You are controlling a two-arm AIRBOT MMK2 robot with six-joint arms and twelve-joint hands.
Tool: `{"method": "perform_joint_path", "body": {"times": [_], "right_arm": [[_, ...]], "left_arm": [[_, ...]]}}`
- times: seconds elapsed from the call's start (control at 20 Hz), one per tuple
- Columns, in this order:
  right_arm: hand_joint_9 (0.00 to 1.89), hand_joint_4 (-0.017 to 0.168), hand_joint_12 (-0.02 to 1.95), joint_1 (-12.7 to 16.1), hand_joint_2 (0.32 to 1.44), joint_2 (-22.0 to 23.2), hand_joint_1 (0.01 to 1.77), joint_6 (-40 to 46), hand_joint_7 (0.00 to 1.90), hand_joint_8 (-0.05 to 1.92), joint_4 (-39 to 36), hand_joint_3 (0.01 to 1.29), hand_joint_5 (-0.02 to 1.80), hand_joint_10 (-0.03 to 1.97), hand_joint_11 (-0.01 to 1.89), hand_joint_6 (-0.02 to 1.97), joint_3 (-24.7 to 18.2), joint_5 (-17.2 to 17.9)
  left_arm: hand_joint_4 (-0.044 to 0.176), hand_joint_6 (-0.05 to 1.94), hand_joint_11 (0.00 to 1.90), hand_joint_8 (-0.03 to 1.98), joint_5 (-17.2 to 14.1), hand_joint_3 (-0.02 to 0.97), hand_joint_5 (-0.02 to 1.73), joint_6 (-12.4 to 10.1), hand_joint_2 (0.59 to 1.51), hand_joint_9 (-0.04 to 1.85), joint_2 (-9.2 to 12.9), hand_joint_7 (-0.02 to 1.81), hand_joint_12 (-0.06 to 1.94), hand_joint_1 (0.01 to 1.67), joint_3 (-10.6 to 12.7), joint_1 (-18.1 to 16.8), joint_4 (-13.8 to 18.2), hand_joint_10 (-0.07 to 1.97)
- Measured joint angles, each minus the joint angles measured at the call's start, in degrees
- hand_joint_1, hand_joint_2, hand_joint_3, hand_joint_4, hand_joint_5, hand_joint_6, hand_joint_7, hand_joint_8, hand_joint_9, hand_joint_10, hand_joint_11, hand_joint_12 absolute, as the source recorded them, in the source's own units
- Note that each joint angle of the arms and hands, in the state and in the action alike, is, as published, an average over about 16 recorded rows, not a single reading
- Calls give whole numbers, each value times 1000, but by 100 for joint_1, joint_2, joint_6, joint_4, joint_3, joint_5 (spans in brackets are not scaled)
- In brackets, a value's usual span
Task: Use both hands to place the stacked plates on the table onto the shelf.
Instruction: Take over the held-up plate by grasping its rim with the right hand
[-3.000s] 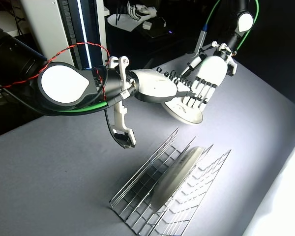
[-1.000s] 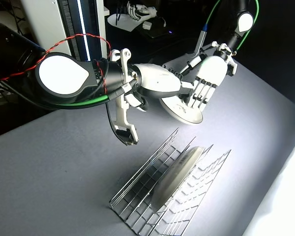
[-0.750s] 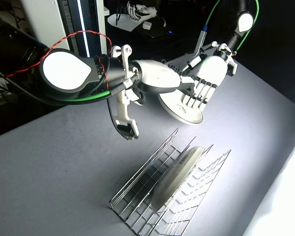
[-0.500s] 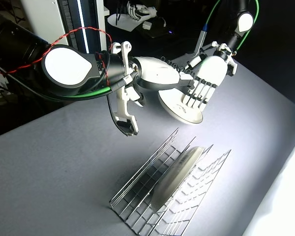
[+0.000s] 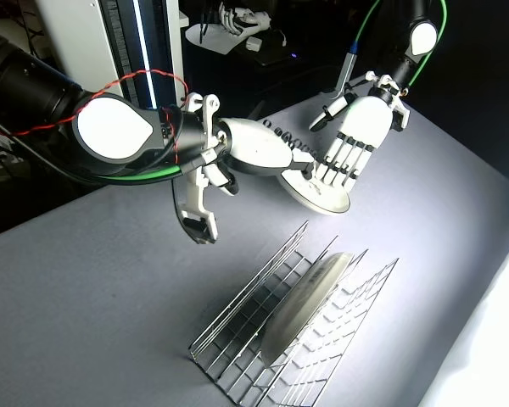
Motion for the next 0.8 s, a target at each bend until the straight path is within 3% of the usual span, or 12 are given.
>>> {"method": "perform_joint_path", "body": {"times": [0.8], "right_arm": [[91, 4, 583, -61, 975, -1217, 1334, 1, 133, 13, 191, 14, 161, 6, 12, 16, 773, -688]], "left_arm": [[-10, -37, 46, -24, -5, 20, -14, -7, 1128, -27, -2, -13, 37, 21, 15, -22, 29, -49]]}}
